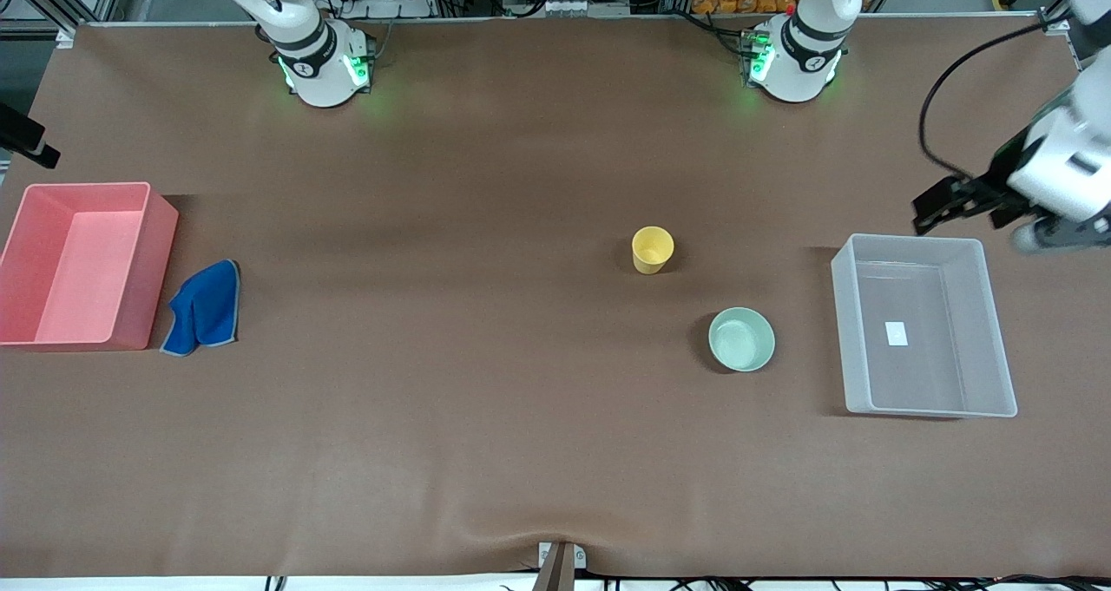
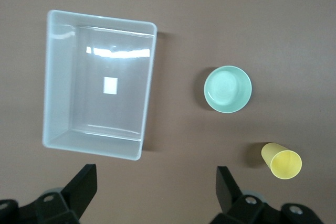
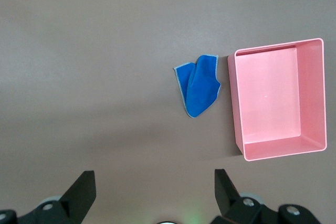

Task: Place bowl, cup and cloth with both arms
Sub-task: 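Move the left gripper from rest toward the yellow cup, then lower the left gripper and grasp the yellow cup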

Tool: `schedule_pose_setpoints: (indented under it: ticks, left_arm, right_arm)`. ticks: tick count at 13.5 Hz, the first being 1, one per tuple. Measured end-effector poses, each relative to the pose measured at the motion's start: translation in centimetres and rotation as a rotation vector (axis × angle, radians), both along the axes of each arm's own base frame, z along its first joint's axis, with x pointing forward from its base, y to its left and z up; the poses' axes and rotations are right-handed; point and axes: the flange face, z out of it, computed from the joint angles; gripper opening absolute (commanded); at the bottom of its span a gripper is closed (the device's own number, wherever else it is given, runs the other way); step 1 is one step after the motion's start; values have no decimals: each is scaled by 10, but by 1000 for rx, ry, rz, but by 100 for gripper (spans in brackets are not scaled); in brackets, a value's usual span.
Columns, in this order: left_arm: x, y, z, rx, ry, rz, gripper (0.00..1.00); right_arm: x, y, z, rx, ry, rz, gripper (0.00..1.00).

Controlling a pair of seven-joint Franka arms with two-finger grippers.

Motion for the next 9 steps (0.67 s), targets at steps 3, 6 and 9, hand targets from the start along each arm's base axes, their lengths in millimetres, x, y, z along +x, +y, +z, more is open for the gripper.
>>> schedule_pose_setpoints:
  ticks: [3, 6, 9]
  left_arm:
    - [-1, -47, -39, -3, 20, -77, 100]
    - [-19, -95, -88, -5, 45, -161, 100]
    - [-45, -140, -144, -18, 49, -192, 100]
  right_arm:
    - [0, 0, 0, 0, 0, 0, 100]
    - [0, 0, 0, 0, 0, -1, 100]
    - [0, -1, 0, -1, 0, -1, 100]
